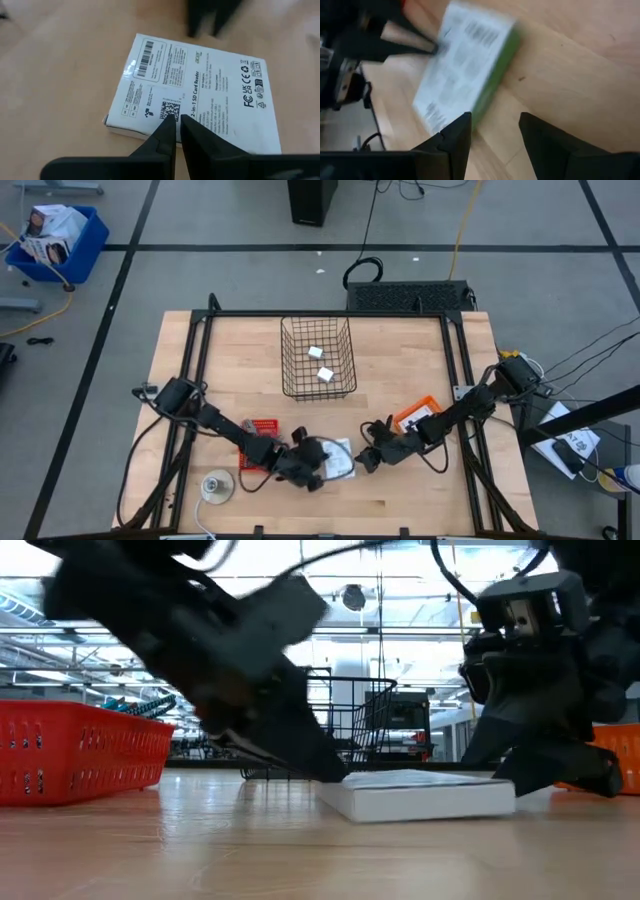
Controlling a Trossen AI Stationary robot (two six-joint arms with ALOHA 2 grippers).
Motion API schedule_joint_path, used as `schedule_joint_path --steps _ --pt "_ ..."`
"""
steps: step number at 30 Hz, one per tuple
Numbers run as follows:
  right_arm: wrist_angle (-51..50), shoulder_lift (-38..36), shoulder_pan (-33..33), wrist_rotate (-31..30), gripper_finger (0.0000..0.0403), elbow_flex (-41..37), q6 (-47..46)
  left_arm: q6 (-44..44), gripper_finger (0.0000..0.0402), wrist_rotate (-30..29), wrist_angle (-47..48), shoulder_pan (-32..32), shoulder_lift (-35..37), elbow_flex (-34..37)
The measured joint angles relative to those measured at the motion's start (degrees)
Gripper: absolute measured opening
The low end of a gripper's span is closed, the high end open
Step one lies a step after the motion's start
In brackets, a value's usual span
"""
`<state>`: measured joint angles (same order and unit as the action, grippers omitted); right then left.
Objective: Pick and place items into bin
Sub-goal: Put the white card reader box into the orange bin
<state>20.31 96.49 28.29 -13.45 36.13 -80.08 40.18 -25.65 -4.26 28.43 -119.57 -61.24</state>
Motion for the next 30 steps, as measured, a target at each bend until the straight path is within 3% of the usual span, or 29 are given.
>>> schedule_joint_path --steps 7,14,30 --pt "-3.2 3.2 -1.2 2.7 0.0166 4.6 1.3 -1.4 0.0035 2.4 -0.4 1.4 1.4 0.4" --pt "-2.3 11.1 -2.5 7.3 0.0166 11.2 4.5 -2.6 0.0035 0.3 0.7 3.5 4.0 0.6" --pt "9.7 12.5 -3.0 7.8 0.0166 12.7 11.5 1.2 0.0035 -0.5 3.0 3.0 2.7 0.4"
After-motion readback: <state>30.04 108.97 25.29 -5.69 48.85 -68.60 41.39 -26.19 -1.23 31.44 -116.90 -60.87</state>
